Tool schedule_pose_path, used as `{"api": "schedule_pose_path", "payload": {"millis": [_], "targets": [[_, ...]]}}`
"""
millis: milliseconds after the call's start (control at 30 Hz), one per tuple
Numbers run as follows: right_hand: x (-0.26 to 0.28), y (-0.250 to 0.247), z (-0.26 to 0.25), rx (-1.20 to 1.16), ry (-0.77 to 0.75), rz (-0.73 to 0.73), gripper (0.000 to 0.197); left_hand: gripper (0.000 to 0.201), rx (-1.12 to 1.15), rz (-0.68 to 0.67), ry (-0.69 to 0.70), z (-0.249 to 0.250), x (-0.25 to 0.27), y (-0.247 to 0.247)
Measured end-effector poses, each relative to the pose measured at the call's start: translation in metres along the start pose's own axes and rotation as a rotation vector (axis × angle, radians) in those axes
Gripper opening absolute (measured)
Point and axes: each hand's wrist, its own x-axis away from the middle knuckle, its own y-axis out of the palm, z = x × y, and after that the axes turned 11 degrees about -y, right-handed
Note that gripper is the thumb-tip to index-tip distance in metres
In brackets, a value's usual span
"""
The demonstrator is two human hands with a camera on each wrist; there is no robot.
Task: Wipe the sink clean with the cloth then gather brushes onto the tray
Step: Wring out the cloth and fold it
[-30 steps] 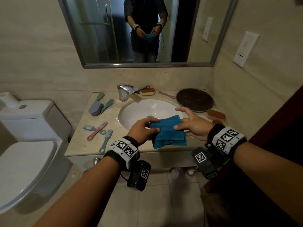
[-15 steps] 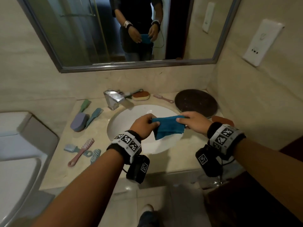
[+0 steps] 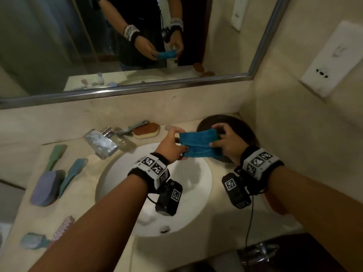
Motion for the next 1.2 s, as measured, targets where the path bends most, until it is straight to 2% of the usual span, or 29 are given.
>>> {"api": "schedule_pose_path", "payload": {"millis": [300, 467, 667, 833, 933, 1200], "targets": [[-0.084, -0.06, 0.026, 0.341, -0.07, -0.001, 0.031, 0.035, -0.045, 0.101, -0.025, 0.025, -0.085, 0.047], [-0.127, -0.092, 0.044, 0.381, -0.055, 0.048, 0.037, 0.036, -0.089, 0.11, -0.053, 0.035, -0.127, 0.073], [-0.172, -0.107, 0.064, 0.419, -0.036, 0.129, 0.038, 0.039, -0.22, 0.139, -0.016, 0.042, -0.177, 0.079], [-0.206, -0.113, 0.085, 0.458, -0.03, 0.099, 0.037, 0.039, -0.244, 0.149, -0.021, 0.041, -0.221, 0.084], [-0.224, -0.117, 0.096, 0.451, -0.016, 0.08, 0.022, 0.04, -0.251, 0.148, -0.04, 0.038, -0.243, 0.088], [-0.254, -0.135, 0.125, 0.452, -0.024, 0.079, 0.027, 0.042, -0.272, 0.118, -0.034, 0.027, -0.287, 0.096]]}}
